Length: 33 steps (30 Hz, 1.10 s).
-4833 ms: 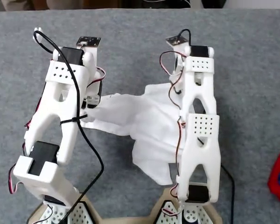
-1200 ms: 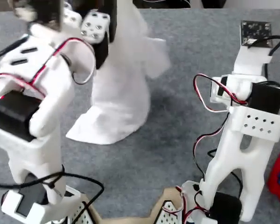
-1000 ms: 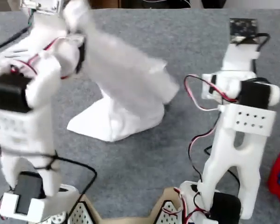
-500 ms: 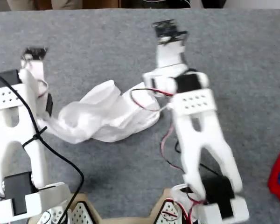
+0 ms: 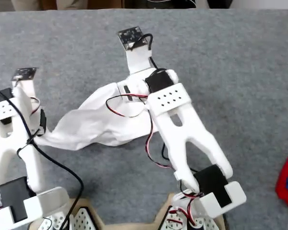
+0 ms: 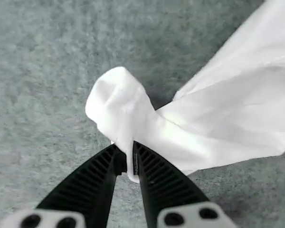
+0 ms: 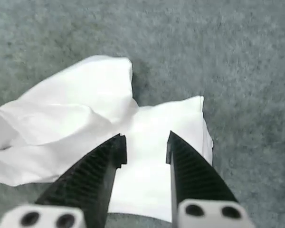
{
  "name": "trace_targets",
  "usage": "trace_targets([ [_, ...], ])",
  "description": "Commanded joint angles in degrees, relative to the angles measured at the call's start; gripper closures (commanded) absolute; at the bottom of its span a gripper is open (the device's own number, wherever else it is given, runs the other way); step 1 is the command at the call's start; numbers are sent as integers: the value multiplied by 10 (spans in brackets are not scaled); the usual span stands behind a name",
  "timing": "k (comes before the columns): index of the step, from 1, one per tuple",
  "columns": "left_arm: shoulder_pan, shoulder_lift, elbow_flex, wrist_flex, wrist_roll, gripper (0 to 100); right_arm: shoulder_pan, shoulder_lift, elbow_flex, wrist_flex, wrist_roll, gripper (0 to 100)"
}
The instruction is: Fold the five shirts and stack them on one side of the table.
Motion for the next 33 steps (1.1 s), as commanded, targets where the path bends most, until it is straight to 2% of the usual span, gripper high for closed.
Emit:
trace_targets([
  [1, -42, -7, -7, -22, -1, 981, 40, 24, -50, -18, -4, 850],
  [5, -108, -7, -19, -47, -1, 981, 114, 116, -117, -16, -4, 850],
  [9, -146, -7, -31, -49, -1, 981, 141, 228, -215, 6, -4, 850],
  [20, -125, -3, -26, -49, -1, 981, 76, 385, -534, 380, -6, 853],
  [25, -98, -3, -26, -49, 0, 981, 78, 378, -487, 385, -59, 853],
  [33, -87, -3, -25, -49, 0, 981, 39, 311, -299, 383, -62, 853],
])
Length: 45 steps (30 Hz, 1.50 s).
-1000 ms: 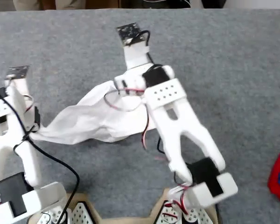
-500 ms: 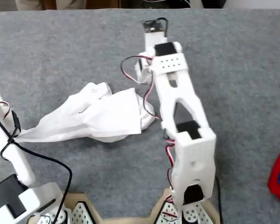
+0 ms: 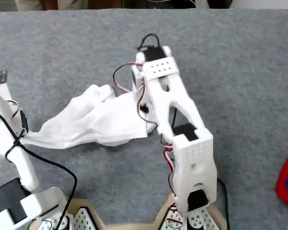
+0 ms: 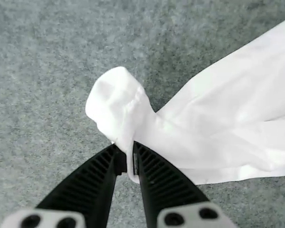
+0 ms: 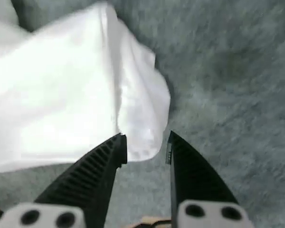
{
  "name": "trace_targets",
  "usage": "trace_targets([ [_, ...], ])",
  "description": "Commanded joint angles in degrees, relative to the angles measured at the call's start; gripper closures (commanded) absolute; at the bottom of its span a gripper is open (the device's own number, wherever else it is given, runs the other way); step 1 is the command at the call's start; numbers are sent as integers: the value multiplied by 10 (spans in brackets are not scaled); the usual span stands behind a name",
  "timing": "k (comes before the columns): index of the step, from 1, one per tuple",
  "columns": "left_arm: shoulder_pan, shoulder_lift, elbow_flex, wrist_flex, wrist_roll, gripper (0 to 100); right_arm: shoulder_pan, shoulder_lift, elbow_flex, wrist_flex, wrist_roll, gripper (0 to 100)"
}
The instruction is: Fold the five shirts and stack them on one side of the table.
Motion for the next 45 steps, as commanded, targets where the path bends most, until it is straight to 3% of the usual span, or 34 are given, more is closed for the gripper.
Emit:
trace_targets([
  [1, 7, -3, -23, -6, 0, 981, -29, -65, 63, 9, -4, 853],
  [14, 4, -3, -23, -6, 0, 981, -65, -84, 107, 11, -103, 853],
  [26, 4, -7, -23, -4, -1, 981, -53, -263, 161, 9, -153, 853],
  [33, 4, -7, -23, -2, -1, 981, -95, -238, 285, -53, -173, 853],
  [45, 3, -7, -23, -2, 0, 981, -104, -205, 323, -78, -238, 853],
])
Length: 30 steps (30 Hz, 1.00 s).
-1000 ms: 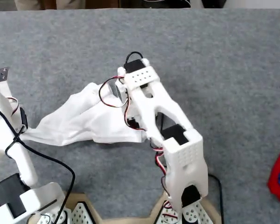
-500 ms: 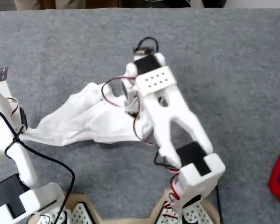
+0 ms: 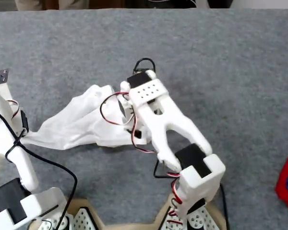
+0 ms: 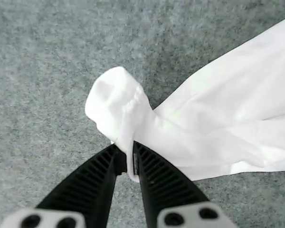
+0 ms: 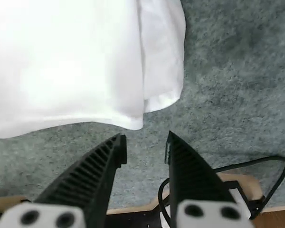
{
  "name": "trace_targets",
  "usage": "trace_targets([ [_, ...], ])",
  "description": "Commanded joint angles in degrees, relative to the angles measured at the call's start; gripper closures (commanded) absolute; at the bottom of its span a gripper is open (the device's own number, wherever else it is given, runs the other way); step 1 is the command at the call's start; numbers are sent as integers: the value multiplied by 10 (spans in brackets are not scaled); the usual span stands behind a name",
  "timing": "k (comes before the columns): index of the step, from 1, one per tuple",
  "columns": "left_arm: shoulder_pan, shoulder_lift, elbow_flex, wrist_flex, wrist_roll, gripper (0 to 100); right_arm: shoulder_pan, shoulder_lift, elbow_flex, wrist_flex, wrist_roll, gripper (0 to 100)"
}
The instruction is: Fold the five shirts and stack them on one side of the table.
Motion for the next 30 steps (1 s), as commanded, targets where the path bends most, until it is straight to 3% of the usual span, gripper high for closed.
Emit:
trace_targets([
  [1, 2, -7, -23, -2, 0, 981, -8, -1, 13, -10, -18, 854],
  [18, 3, -7, -23, -3, 0, 981, -18, 0, 82, -105, -38, 857],
  [23, 3, -7, -23, -3, 0, 981, -16, 0, 83, -119, -32, 941],
  [30, 3, -7, -23, -3, 0, 981, -15, -2, 82, -116, -32, 951],
])
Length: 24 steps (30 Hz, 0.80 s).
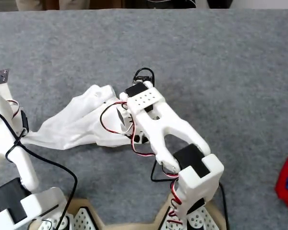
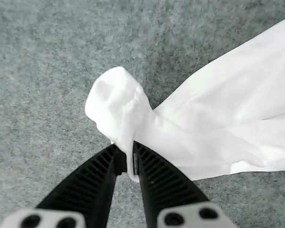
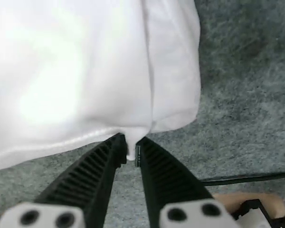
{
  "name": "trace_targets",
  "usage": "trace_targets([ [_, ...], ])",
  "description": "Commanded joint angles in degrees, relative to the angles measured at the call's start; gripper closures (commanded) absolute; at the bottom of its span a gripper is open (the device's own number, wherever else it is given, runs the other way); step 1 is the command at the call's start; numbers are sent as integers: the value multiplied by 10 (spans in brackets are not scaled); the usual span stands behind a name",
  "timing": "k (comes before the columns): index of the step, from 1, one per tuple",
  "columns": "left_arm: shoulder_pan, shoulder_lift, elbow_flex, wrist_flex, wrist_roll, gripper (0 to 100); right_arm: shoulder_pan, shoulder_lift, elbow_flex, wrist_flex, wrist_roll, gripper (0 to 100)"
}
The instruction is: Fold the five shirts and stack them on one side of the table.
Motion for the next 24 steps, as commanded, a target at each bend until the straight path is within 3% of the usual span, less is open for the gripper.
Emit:
trace_targets([
  [1, 3, -7, -23, -3, 0, 981, -4, -6, -2, -2, 0, 951],
  [11, 6, -8, -32, -6, 0, 981, 58, -8, -71, 44, 2, 994],
  [18, 35, -8, -162, -5, 87, 981, 112, -8, -313, 186, 16, 994],
  [24, 114, -8, -325, 41, 96, 981, 140, -55, -531, 193, 62, 994],
])
